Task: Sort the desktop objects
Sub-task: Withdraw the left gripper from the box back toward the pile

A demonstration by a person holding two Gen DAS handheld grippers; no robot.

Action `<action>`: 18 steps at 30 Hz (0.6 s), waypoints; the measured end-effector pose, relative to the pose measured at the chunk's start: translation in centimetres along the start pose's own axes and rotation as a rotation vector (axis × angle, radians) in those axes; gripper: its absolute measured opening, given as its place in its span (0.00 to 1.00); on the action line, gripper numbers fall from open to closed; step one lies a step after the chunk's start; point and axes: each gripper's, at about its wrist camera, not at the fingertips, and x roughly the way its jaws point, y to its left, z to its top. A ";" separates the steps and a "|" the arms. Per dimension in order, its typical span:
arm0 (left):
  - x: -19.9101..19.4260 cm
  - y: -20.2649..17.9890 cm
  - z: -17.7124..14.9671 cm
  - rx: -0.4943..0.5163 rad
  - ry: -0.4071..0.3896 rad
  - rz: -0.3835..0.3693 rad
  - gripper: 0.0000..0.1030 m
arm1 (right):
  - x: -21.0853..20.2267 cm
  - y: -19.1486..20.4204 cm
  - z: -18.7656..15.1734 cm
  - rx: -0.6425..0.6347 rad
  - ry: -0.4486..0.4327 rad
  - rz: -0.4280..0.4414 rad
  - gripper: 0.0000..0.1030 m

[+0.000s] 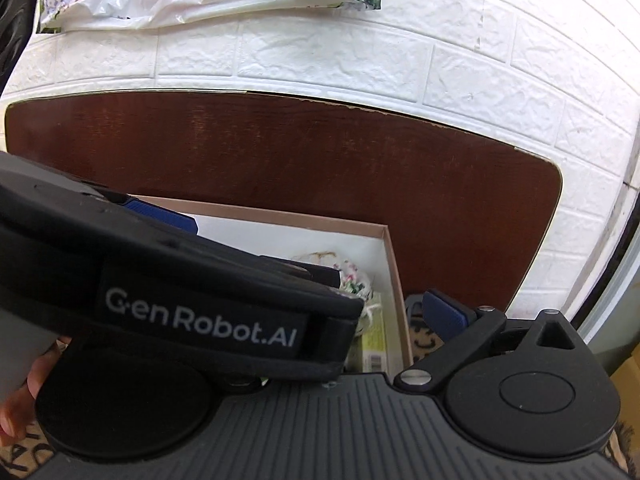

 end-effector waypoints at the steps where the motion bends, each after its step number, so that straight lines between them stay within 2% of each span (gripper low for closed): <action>1: -0.6 -0.1 -0.1 0.003 -0.008 0.005 1.00 | -0.5 0.2 0.0 0.003 -0.002 0.000 0.99; 9: -6.0 -1.5 -1.0 0.046 -0.085 0.048 1.00 | -4.7 2.0 0.1 0.025 -0.030 0.013 0.99; 18: -12.1 -1.8 -3.9 0.072 -0.153 0.130 1.00 | -9.3 5.3 -1.1 0.043 -0.049 0.033 0.99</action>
